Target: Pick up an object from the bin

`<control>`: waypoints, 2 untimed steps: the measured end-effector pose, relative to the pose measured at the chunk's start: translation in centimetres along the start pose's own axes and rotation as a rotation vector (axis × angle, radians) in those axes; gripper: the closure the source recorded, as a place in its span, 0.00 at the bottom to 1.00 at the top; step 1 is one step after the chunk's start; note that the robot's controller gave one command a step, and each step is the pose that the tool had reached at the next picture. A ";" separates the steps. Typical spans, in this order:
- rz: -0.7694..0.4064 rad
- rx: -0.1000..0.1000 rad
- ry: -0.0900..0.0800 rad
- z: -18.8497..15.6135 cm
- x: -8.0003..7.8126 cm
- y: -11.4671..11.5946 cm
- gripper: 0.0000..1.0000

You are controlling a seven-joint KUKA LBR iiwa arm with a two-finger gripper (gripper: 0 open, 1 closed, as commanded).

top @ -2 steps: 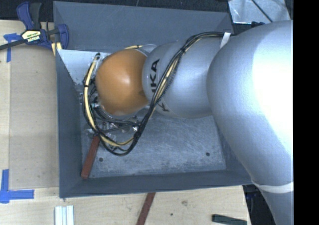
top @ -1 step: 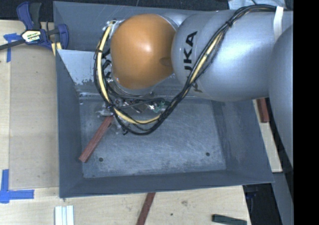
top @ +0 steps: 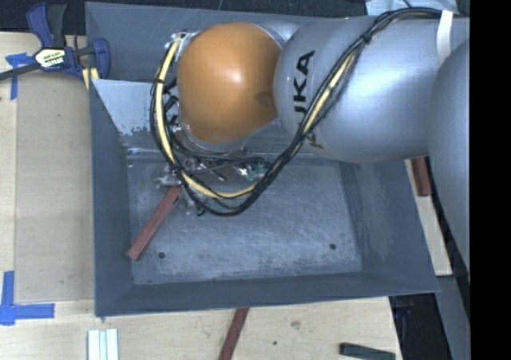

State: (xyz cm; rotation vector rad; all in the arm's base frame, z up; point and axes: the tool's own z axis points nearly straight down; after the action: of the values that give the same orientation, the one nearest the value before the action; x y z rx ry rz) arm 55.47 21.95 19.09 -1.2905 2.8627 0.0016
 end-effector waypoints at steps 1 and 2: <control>0.001 0.000 0.001 0.0 0.0 0.0 1.00; 0.000 0.000 0.001 0.0 0.0 0.0 1.00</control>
Offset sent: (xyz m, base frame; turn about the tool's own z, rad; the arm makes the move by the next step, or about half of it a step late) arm 0.0000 0.0000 0.0000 0.0000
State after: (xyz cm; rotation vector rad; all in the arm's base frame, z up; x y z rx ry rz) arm 55.47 21.93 19.09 -1.2905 2.8640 0.0015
